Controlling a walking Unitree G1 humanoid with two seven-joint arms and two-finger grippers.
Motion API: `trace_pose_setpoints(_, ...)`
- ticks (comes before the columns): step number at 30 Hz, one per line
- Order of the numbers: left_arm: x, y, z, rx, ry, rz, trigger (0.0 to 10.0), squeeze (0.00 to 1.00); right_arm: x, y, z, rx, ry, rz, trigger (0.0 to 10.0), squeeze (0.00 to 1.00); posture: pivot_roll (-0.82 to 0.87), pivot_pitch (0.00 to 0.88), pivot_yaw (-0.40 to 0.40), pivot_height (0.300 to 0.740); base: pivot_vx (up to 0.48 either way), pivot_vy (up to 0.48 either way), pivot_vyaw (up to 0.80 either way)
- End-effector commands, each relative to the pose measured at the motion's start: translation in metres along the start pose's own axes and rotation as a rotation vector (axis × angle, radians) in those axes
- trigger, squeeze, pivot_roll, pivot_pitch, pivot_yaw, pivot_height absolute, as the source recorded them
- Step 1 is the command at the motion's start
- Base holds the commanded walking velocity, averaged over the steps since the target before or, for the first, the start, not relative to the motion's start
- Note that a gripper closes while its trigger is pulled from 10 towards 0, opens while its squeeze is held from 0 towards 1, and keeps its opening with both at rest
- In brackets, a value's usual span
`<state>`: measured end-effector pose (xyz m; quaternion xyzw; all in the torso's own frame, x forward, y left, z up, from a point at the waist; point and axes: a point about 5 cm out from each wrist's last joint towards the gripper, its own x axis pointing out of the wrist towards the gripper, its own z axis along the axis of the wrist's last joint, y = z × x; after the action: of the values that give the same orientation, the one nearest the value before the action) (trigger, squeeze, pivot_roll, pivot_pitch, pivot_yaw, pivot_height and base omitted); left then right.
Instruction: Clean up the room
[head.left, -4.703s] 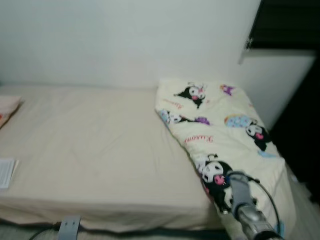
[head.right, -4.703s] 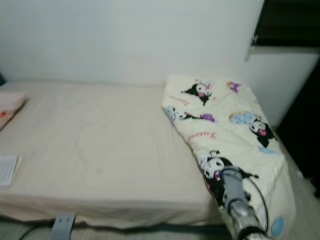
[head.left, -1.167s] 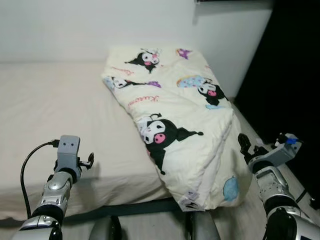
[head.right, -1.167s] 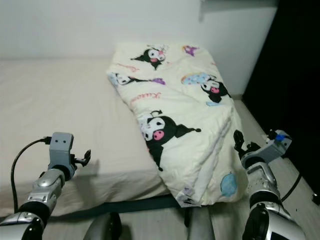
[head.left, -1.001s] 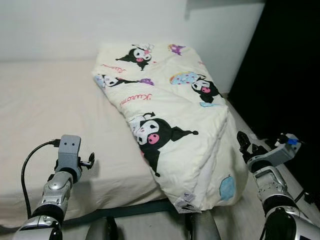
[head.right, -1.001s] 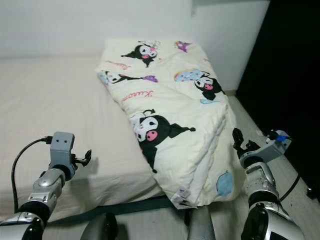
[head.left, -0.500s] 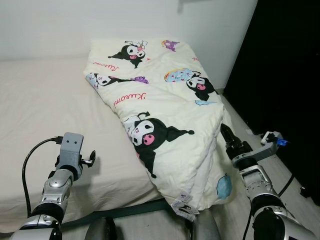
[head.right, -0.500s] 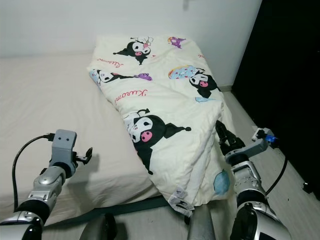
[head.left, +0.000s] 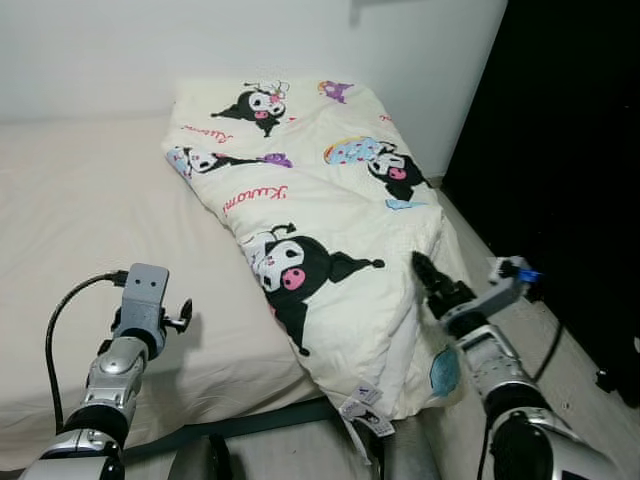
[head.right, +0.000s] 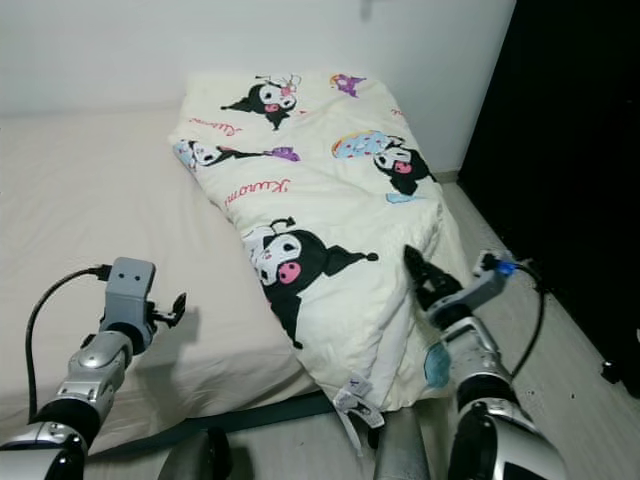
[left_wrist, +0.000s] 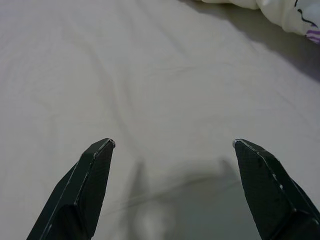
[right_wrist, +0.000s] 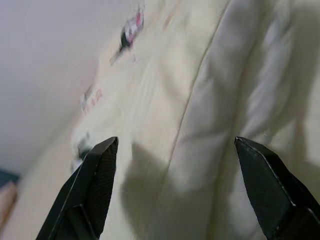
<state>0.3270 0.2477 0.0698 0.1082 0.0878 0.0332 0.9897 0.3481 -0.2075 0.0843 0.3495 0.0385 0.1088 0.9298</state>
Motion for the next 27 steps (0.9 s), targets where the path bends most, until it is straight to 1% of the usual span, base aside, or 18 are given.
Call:
trace_pose_setpoints(1,-0.001,0.003,-0.001,0.012,0.001,0.004,10.0,0.00,0.002,0.000,-0.010,-0.028,0.082,-0.054,10.0,0.00,-0.11,0.081,-0.010,0.535,0.000,0.000,0.00)
trace_pose_setpoints(2,-0.001,0.003,-0.001,0.012,0.001,0.004,10.0,0.00,0.002,0.000,-0.010,-0.028,0.082,-0.054,10.0,0.00,-0.11,0.081,-0.010,0.535,0.000,0.000,0.00)
trace_pose_setpoints(3,-0.001,0.003,-0.001,0.011,0.001,0.003,10.0,0.00,0.002,0.000,-0.013,-0.036,0.105,-0.074,10.0,0.00,-0.11,0.081,-0.010,0.535,0.000,0.000,0.00)
trace_pose_setpoints(4,-0.001,0.002,-0.001,0.012,0.001,0.002,10.0,0.00,0.001,-0.004,-0.017,-0.071,0.143,-0.133,10.0,0.00,-0.11,0.081,-0.010,0.535,0.000,0.000,0.00)
trace_pose_setpoints(6,-0.001,0.002,-0.002,0.012,0.002,0.002,10.0,0.00,-0.001,-0.009,-0.021,-0.115,0.182,-0.209,10.0,0.00,-0.11,0.080,-0.015,0.535,0.000,0.000,0.00)
trace_pose_setpoints(10,-0.002,0.002,-0.003,0.009,0.004,0.004,10.0,0.00,-0.002,-0.010,-0.021,-0.128,0.193,-0.232,10.0,0.00,-0.11,0.082,-0.017,0.535,0.000,0.000,0.00)
trace_pose_setpoints(12,-0.003,0.002,-0.004,0.009,0.006,0.005,10.0,0.00,-0.001,-0.011,-0.017,-0.129,0.164,-0.254,10.0,0.00,-0.11,0.082,-0.018,0.535,0.000,0.000,0.00)
trace_pose_setpoints(14,-0.003,0.002,-0.005,0.008,0.009,0.006,10.0,0.00,0.000,-0.011,-0.012,-0.118,0.134,-0.263,10.0,0.00,-0.12,0.081,-0.020,0.535,0.000,0.000,0.00)
trace_pose_setpoints(16,-0.003,0.002,-0.005,0.008,0.009,0.006,10.0,0.00,0.000,-0.011,-0.011,-0.114,0.127,-0.263,10.0,0.00,-0.12,0.081,-0.020,0.535,0.000,0.000,0.00)
trace_pose_setpoints(17,-0.003,0.001,-0.006,0.007,0.012,0.002,10.0,0.00,0.003,-0.009,-0.008,-0.079,0.113,-0.257,10.0,0.00,-0.12,0.080,-0.021,0.535,0.000,0.000,0.00)
trace_pose_setpoints(18,-0.003,0.000,-0.006,0.007,0.012,0.001,10.0,0.00,0.004,-0.008,-0.008,-0.071,0.111,-0.257,10.0,0.00,-0.12,0.080,-0.021,0.535,0.000,0.000,0.00)
trace_pose_setpoints(23,-0.001,-0.003,-0.003,0.007,0.009,-0.007,10.0,0.00,0.005,-0.007,-0.009,-0.076,0.121,-0.281,10.0,0.00,-0.12,0.070,-0.025,0.535,0.000,0.000,0.00)
trace_pose_setpoints(25,-0.001,-0.003,-0.003,0.006,0.007,-0.006,10.0,0.00,0.005,-0.006,-0.011,-0.053,0.126,-0.275,10.0,0.00,-0.12,0.070,-0.025,0.535,0.000,0.000,0.00)
trace_pose_setpoints(27,-0.001,-0.002,-0.002,0.007,0.007,-0.004,10.0,0.00,0.005,-0.006,-0.016,0.001,0.127,-0.266,10.0,0.00,-0.12,0.067,-0.026,0.535,0.000,0.000,0.00)
